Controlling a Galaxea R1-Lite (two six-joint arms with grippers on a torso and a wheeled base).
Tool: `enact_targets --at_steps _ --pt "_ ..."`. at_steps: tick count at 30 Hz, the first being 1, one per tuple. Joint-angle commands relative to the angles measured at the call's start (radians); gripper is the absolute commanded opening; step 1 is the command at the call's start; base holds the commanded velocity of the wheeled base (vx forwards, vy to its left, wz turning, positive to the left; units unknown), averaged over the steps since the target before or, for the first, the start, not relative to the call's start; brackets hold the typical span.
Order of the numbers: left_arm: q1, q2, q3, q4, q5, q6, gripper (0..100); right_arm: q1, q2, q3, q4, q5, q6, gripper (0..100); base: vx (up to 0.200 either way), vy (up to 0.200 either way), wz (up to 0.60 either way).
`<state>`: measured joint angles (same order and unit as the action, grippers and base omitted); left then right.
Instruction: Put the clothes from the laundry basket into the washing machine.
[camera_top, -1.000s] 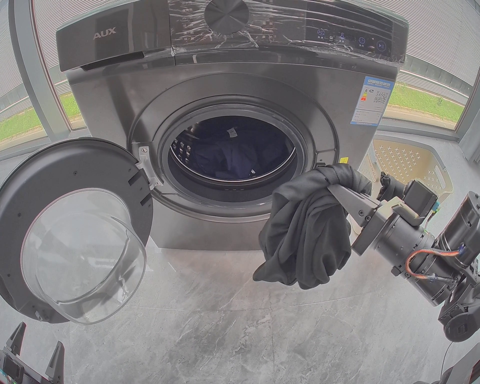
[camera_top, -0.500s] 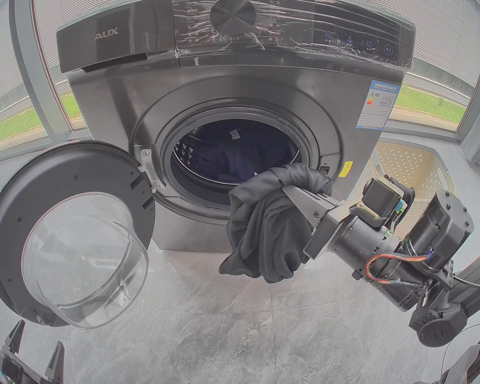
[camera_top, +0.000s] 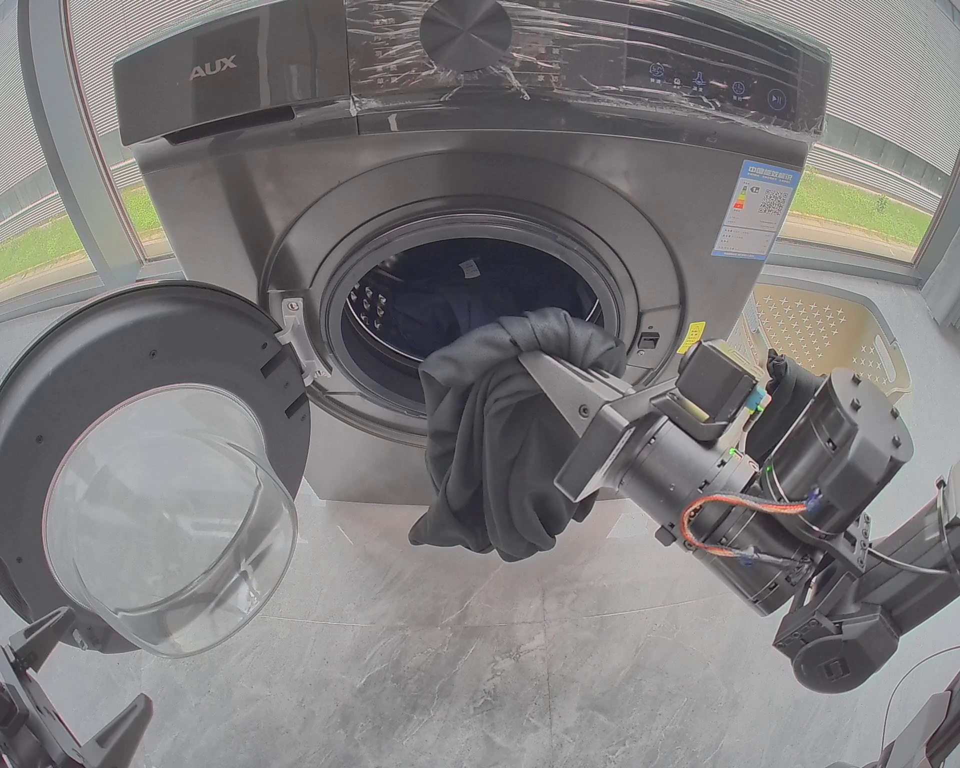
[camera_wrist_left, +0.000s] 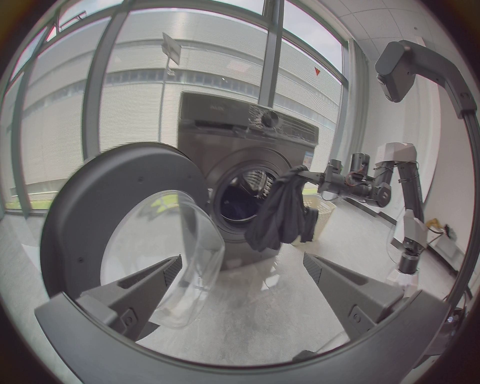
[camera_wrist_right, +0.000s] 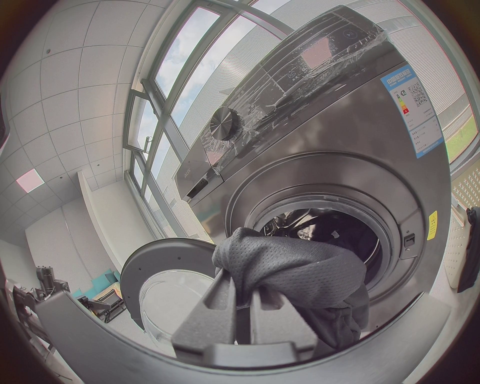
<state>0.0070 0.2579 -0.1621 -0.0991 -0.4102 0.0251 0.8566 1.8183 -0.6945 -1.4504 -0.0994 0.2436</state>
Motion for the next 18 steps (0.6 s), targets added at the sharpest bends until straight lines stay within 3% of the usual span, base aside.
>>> enact_targets --at_steps 1,7,13,18 --pt "-0.041 0.370 -0.023 -0.145 -0.136 0.052 100 0.004 0.029 -0.063 -0.025 0.004 0.000 0 0.000 0.000 0.00" --pt "-0.180 0.681 -0.025 -0.352 -0.124 0.058 100 0.006 0.027 -0.046 -0.027 0.003 0.002 0 0.000 0.000 0.00" --pt "-0.213 0.905 -0.057 -0.521 -0.121 0.059 100 0.006 0.024 -0.045 -0.027 0.000 0.002 0 0.000 0.000 0.00" --pt "-0.252 1.026 -0.093 -0.573 -0.121 0.059 100 0.004 0.022 -0.045 -0.027 0.000 0.002 0 0.000 0.000 0.00"
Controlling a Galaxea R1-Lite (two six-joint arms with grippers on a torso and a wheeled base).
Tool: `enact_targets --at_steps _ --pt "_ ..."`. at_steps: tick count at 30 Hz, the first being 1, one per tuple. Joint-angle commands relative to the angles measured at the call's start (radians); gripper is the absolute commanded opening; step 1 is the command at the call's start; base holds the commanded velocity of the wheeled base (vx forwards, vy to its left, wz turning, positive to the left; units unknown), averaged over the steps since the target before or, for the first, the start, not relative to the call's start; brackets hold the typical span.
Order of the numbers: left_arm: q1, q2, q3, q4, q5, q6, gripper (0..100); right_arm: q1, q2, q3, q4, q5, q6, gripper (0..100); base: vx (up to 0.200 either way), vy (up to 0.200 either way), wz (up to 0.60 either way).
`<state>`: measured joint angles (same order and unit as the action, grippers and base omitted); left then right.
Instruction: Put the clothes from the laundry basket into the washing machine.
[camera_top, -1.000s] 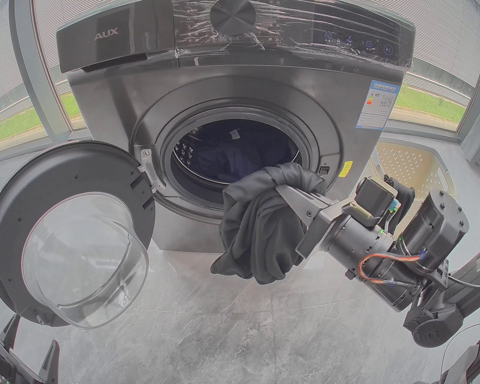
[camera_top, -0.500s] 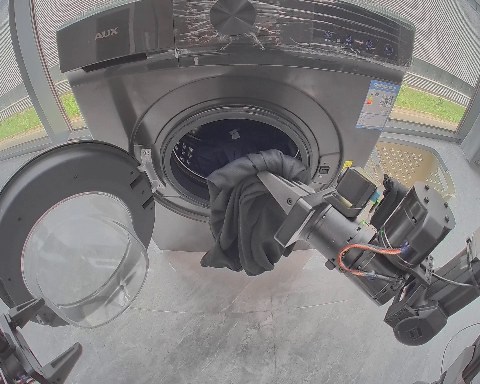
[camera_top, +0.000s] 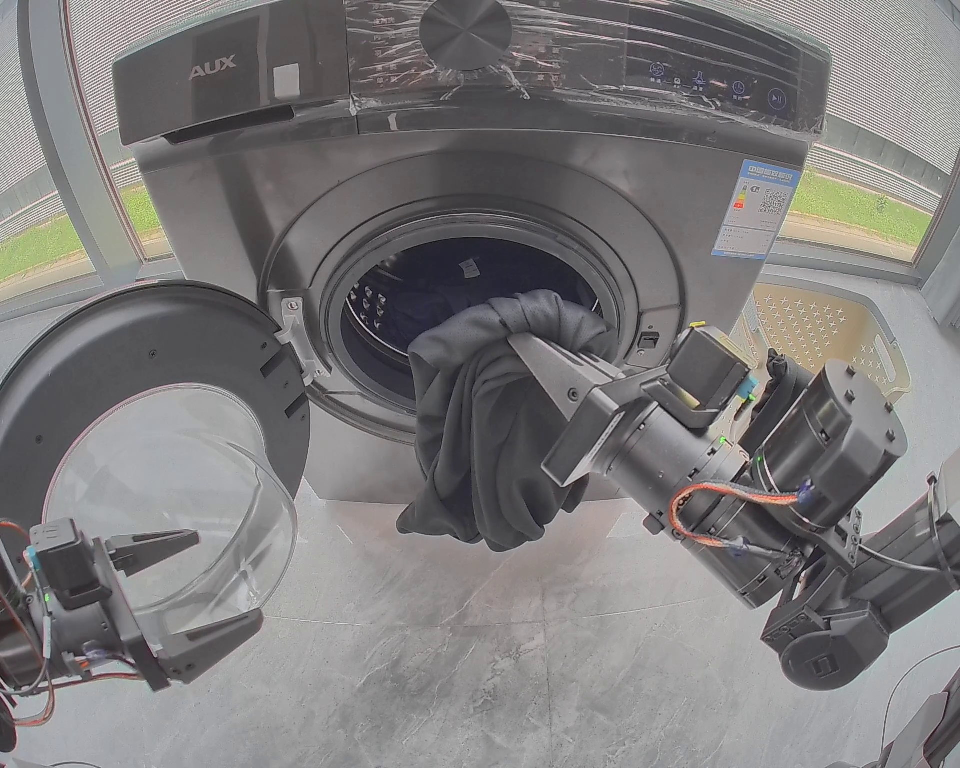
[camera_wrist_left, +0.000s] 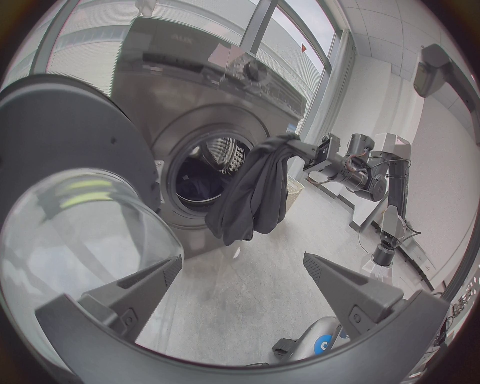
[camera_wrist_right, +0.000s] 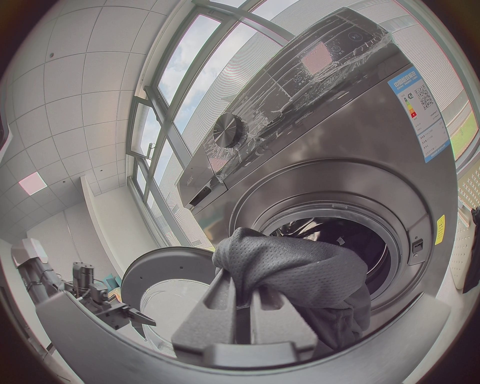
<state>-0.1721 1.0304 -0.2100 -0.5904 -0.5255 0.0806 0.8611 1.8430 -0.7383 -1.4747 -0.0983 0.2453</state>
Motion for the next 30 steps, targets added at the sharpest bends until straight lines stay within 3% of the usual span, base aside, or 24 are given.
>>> enact_targets --at_steps 1,5,10,21,30 --pt "-0.092 0.280 -0.055 -0.088 0.002 0.002 100 -0.001 -0.002 -0.001 -0.003 -0.001 0.002 0 0.000 0.000 0.00" --pt "-0.136 0.358 -0.089 -0.101 0.035 0.002 100 0.001 -0.007 -0.001 -0.001 -0.006 0.002 0 0.000 0.000 0.00" --pt "-0.194 0.458 -0.126 -0.138 0.039 -0.007 100 0.003 -0.008 0.000 -0.003 -0.009 0.002 0 0.000 0.000 0.00" --pt "-0.207 0.677 -0.227 -0.287 0.056 -0.015 100 0.013 -0.031 0.042 -0.003 -0.011 0.002 0 0.000 0.000 0.00" --pt "-0.227 0.797 -0.355 -0.302 0.091 -0.030 100 0.027 -0.048 0.054 -0.003 -0.012 0.003 0 0.000 0.000 0.00"
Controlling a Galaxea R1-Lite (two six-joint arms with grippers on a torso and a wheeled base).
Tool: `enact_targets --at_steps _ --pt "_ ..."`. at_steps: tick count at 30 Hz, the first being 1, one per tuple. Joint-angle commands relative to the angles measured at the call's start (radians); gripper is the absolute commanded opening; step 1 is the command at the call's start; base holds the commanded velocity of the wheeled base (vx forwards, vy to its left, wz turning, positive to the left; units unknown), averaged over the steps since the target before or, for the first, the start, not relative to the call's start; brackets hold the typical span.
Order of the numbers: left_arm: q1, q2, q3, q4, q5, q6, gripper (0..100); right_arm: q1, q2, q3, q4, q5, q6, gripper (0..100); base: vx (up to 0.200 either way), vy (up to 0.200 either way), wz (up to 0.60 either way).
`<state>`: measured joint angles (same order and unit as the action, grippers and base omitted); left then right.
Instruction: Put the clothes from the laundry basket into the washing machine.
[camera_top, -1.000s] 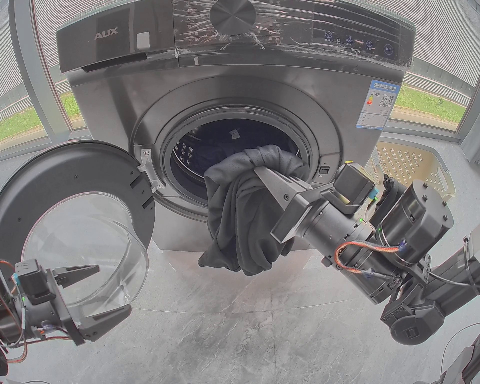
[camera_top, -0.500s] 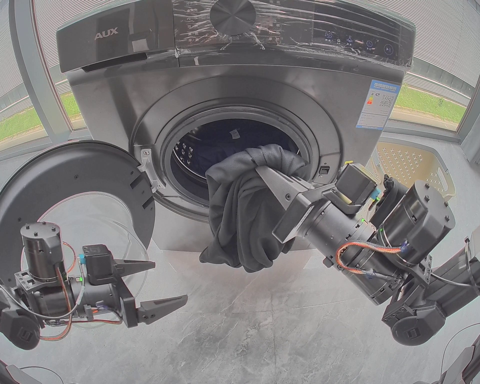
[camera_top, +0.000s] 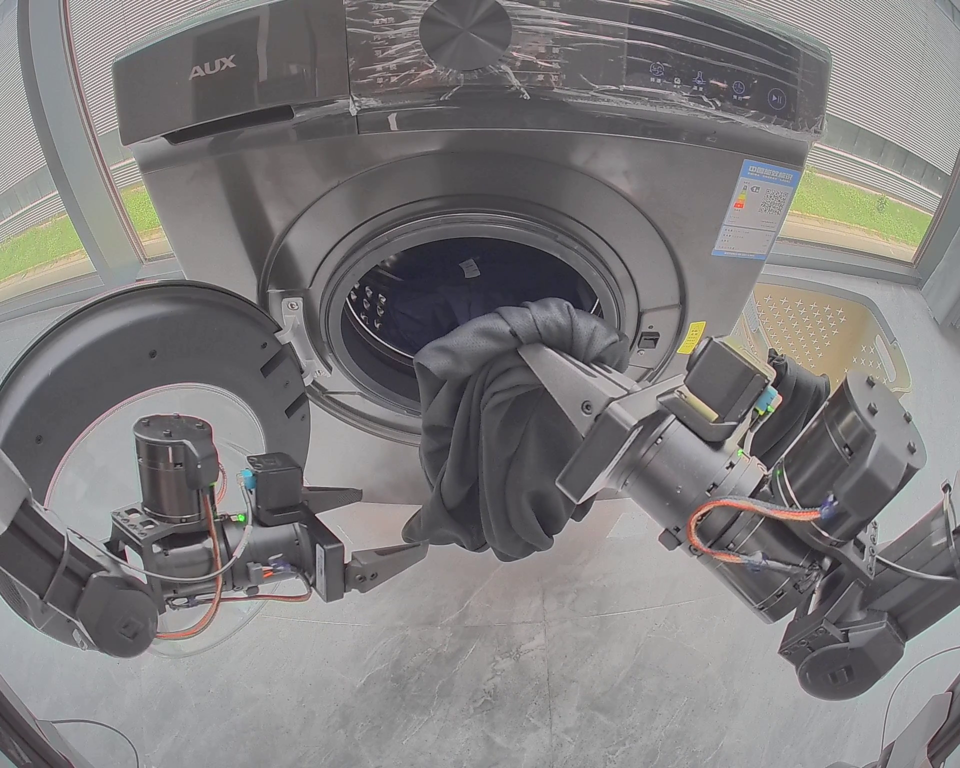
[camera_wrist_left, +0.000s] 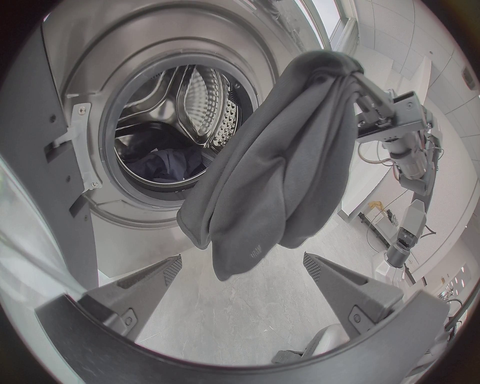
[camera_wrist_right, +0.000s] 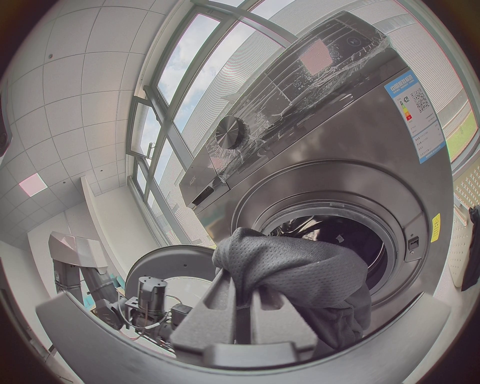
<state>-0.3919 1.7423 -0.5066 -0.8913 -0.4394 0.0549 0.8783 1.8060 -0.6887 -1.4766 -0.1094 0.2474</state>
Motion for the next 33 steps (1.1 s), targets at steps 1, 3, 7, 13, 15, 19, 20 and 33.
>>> enact_targets --at_steps 1,3,7,13,15,19,20,33 --pt "-0.007 0.088 -0.063 -0.003 0.005 -0.004 100 0.011 -0.011 0.005 -0.001 -0.001 0.000 0 0.000 0.000 0.00" --pt "-0.012 0.112 -0.090 -0.002 0.007 -0.004 100 0.018 -0.014 0.003 0.001 -0.004 -0.002 0 0.000 0.000 0.00" --pt "-0.021 0.140 -0.119 -0.008 0.007 -0.007 100 0.018 -0.017 0.003 0.002 -0.001 -0.004 0 0.000 0.000 0.00" --pt "-0.025 0.206 -0.158 -0.051 0.014 -0.009 100 0.018 -0.017 0.003 0.002 -0.001 -0.007 0 0.000 0.000 0.00" --pt "-0.025 0.217 -0.167 -0.058 0.024 -0.009 100 0.018 -0.017 0.003 0.002 -0.001 -0.007 0 0.000 0.000 0.00" --pt "-0.027 0.247 -0.196 -0.077 0.037 -0.010 100 0.018 -0.014 0.003 0.002 -0.001 -0.007 0 0.000 0.000 0.00" --pt "-0.030 0.252 -0.199 -0.078 0.037 -0.010 100 0.018 -0.014 0.003 0.002 -0.001 -0.007 0 0.000 0.000 0.00" --pt "-0.073 0.287 -0.216 -0.173 0.034 -0.030 100 0.013 -0.010 0.003 0.012 -0.001 -0.010 0 0.000 0.000 0.00"
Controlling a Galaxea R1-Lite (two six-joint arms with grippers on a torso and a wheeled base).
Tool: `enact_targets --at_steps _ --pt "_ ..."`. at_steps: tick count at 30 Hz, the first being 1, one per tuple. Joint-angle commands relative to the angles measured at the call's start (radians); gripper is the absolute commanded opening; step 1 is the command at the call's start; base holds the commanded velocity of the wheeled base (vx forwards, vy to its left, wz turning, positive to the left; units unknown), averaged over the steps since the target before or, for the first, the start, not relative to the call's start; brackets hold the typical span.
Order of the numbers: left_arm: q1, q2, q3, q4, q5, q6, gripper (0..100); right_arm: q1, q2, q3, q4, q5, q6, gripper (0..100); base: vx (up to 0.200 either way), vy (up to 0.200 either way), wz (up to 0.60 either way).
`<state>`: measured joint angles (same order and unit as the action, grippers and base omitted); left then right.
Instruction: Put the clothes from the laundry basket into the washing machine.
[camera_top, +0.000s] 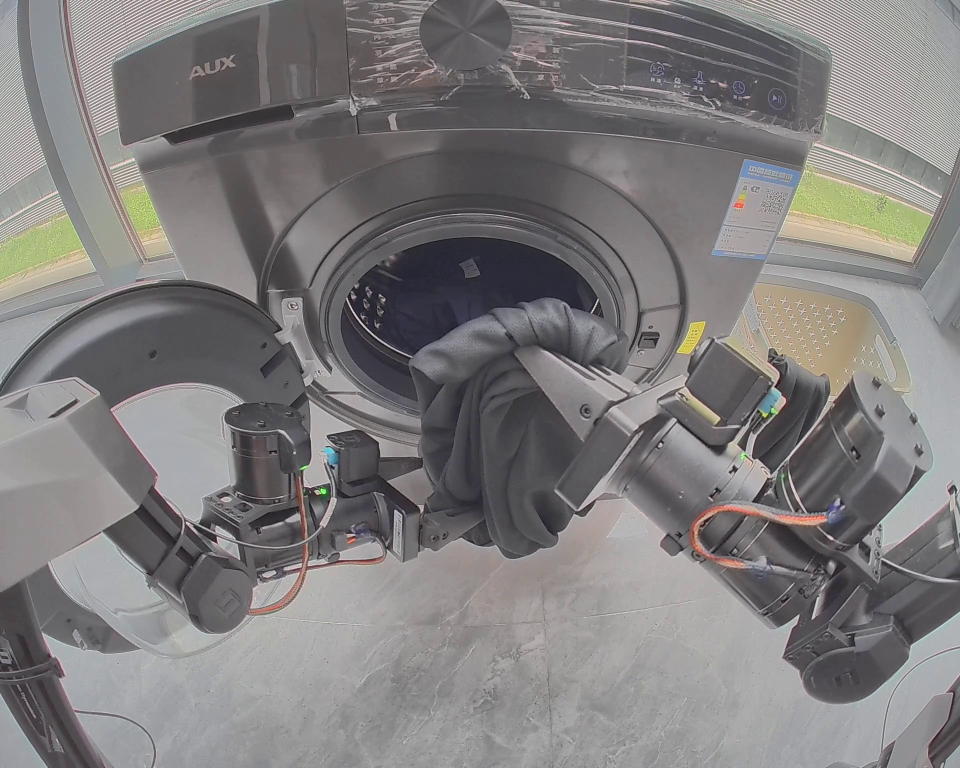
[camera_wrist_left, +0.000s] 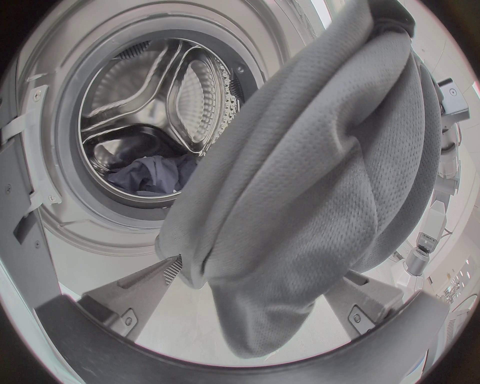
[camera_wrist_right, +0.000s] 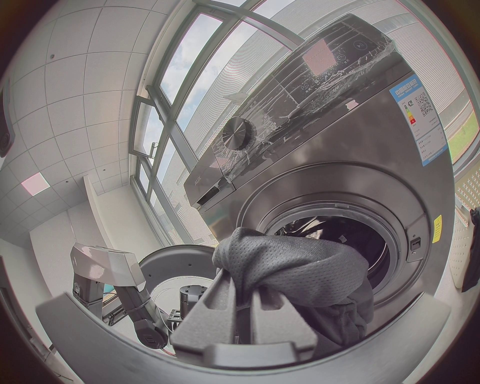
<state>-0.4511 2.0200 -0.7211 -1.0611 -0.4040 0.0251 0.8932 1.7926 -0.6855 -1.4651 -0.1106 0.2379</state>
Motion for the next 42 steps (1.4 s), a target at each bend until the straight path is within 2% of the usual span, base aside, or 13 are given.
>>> enact_targets --at_steps 1,7,14,15,22,26,29,33,36,38,39,42 --pt "-0.014 0.011 -0.003 -0.004 0.001 -0.001 100 -0.002 0.004 0.000 0.000 0.000 -0.002 0 0.000 0.000 0.00" --pt "-0.009 0.045 -0.023 -0.016 0.002 -0.002 100 0.001 0.005 0.000 0.000 0.000 -0.002 0 0.000 0.000 0.00" --pt "-0.012 0.105 -0.026 -0.105 0.008 -0.014 100 0.003 0.005 0.001 0.002 0.000 -0.002 0 0.000 0.000 0.00" --pt "-0.012 0.108 -0.024 -0.109 0.010 -0.014 0 0.003 0.005 0.001 0.000 0.000 -0.002 0 0.000 0.000 0.00" --pt "-0.006 0.112 -0.021 -0.148 0.008 -0.017 0 0.003 0.007 0.008 -0.006 0.000 -0.002 0 0.000 0.000 0.00" --pt "-0.012 0.095 0.017 -0.206 0.008 -0.042 0 -0.007 0.016 0.018 -0.006 0.003 -0.002 0 0.000 0.000 0.00" --pt "-0.020 0.057 0.075 -0.257 0.013 -0.051 0 -0.016 0.025 0.018 -0.006 0.003 -0.002 0 0.000 0.000 0.00" --pt "-0.032 -0.041 0.252 -0.393 0.053 -0.063 0 -0.053 0.051 0.043 0.002 0.005 -0.003 0 0.000 0.000 0.00" --pt "-0.040 -0.092 0.358 -0.478 0.056 -0.080 0 -0.063 0.096 0.047 -0.012 0.009 -0.011 0 0.000 0.000 0.00" --pt "-0.041 -0.122 0.404 -0.493 0.053 -0.083 0 -0.063 0.107 0.050 -0.014 0.011 -0.011 0 0.000 0.000 0.00" --pt "-0.046 -0.144 0.425 -0.491 0.051 -0.086 0 -0.062 0.108 0.058 -0.018 0.011 -0.011 100 0.000 0.000 0.00" --pt "-0.066 -0.162 0.450 -0.491 0.051 -0.086 0 -0.062 0.131 0.063 -0.026 0.011 -0.011 100 0.000 0.000 0.00"
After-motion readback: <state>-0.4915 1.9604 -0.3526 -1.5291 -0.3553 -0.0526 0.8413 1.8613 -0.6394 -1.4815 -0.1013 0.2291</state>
